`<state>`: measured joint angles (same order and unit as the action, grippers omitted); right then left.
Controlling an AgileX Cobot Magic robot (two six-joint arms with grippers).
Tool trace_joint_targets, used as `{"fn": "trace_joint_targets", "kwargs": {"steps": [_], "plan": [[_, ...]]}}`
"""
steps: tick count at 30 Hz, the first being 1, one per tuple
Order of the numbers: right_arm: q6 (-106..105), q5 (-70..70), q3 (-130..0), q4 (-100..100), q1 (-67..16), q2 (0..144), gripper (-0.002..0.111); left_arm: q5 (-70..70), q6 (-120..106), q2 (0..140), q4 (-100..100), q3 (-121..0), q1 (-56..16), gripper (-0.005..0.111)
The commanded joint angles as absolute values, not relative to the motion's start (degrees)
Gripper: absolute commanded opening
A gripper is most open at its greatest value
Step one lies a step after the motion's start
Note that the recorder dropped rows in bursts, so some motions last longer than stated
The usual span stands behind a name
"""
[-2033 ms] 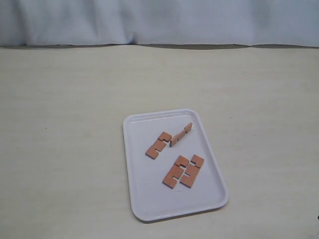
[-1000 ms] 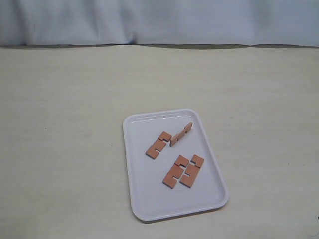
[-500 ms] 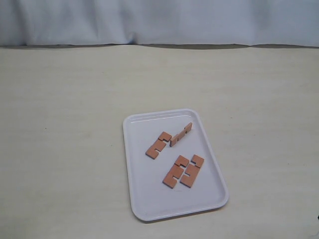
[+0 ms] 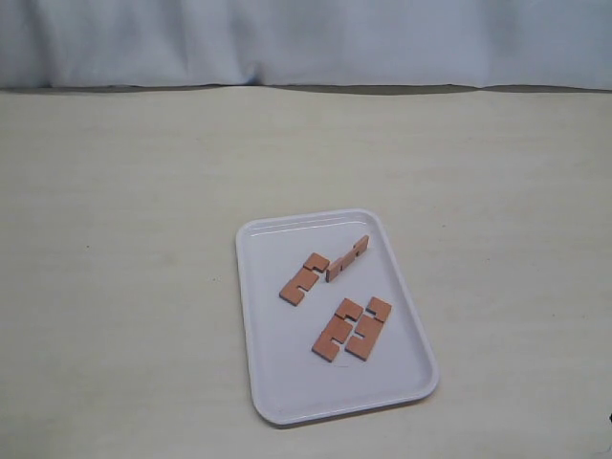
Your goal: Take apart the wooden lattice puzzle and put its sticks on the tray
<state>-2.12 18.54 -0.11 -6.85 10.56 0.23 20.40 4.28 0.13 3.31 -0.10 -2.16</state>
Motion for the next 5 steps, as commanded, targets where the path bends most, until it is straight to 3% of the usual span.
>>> {"fn": "trace_joint_targets", "kwargs": {"steps": [1,5], "plan": [[-2.19,18.38,0.00,-6.84,10.36,0.00,0.005,19.92,4.77,0.00,3.69,0.00,-2.73,0.000],[-2.19,18.38,0.00,-6.84,10.36,0.00,0.005,19.92,4.77,0.00,3.69,0.00,-2.73,0.000]]}}
